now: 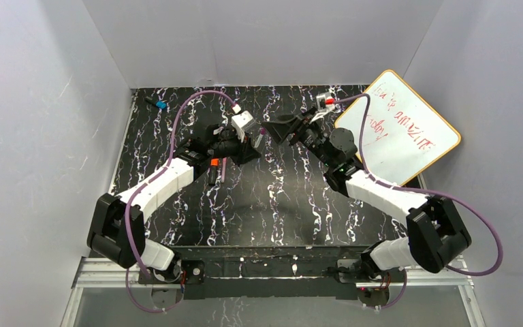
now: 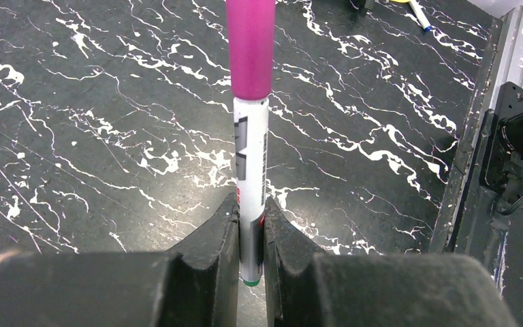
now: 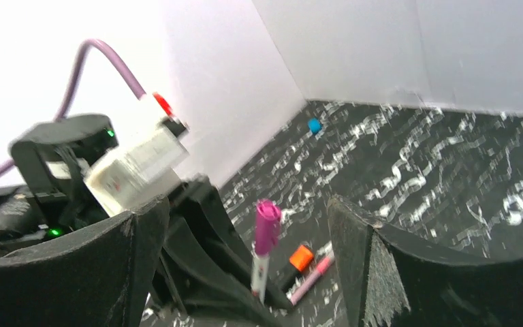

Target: Insert the pens into the pen caps

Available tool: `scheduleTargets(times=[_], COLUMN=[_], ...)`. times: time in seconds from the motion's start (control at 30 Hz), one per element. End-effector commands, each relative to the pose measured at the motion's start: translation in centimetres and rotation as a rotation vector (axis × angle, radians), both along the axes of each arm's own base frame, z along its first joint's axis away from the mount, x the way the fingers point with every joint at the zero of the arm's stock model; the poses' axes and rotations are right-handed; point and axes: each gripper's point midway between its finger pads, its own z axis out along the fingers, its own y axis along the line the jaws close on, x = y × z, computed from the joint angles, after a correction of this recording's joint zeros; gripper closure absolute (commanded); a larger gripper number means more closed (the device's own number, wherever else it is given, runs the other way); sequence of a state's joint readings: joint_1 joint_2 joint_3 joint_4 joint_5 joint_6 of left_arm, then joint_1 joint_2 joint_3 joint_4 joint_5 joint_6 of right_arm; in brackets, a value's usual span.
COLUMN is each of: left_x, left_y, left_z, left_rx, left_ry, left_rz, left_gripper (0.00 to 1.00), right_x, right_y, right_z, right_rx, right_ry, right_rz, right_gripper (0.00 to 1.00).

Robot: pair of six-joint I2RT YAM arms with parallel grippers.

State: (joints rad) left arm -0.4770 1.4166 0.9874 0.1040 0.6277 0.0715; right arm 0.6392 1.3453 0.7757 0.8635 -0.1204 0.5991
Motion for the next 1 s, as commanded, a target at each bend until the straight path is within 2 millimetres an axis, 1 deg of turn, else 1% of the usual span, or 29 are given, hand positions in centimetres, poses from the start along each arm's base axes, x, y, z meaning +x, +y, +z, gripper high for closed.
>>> scheduleTargets(times=[0.0, 0.13, 0.23, 0.37, 0.5, 0.57, 0.73, 0.87, 0.93, 0.97], left_x=[-0.5, -0.5, -0.5, -0.5, -0.5, -0.5, -0.4, -0.4, -0.4, -0.4], left_y=[0.0, 0.2, 0.2, 0.3, 0.3, 0.4, 0.4, 0.5, 0.5, 0.5], left_z=[0.3, 0.3, 0.3, 0.4, 0.5, 0.5, 0.5, 0.5, 0.4, 0.4], left_rx=[-0.007, 0.003, 0.004, 0.006, 0.005, 0.008, 0.011, 0.013, 0.014, 0.015], left_ry=[-0.008, -0.01, -0.012, -0.018, -0.023, -0.021, -0.026, -0.027, -0.026, -0.026], left_rz=[-0.029, -0.027, -0.027, -0.022, -0.021, -0.019, -0.015, -0.012, -0.013, -0.013], left_gripper=[1.0, 1.0, 1.0, 1.0, 1.0, 1.0, 1.0, 1.0, 1.0, 1.0], right_x=[-0.3, 0.0, 0.3, 0.8, 1.2, 1.2, 1.3, 1.4, 1.4, 1.4], right_y=[1.0, 1.9, 2.3, 2.3, 2.3, 2.5, 3.1, 3.3, 3.4, 3.5], right_z=[5.7, 5.4, 4.8, 4.0, 3.6, 3.4, 2.6, 2.1, 2.0, 2.0], right_rx=[0.088, 0.084, 0.069, 0.067, 0.073, 0.069, 0.054, 0.052, 0.052, 0.052], right_ry=[-0.161, -0.142, -0.119, -0.077, -0.056, -0.049, -0.022, -0.008, -0.004, -0.003], right_rz=[0.066, 0.097, 0.11, 0.093, 0.086, 0.097, 0.12, 0.127, 0.132, 0.135], right_gripper=[0.07, 0.13, 0.17, 0.28, 0.33, 0.34, 0.44, 0.46, 0.51, 0.56])
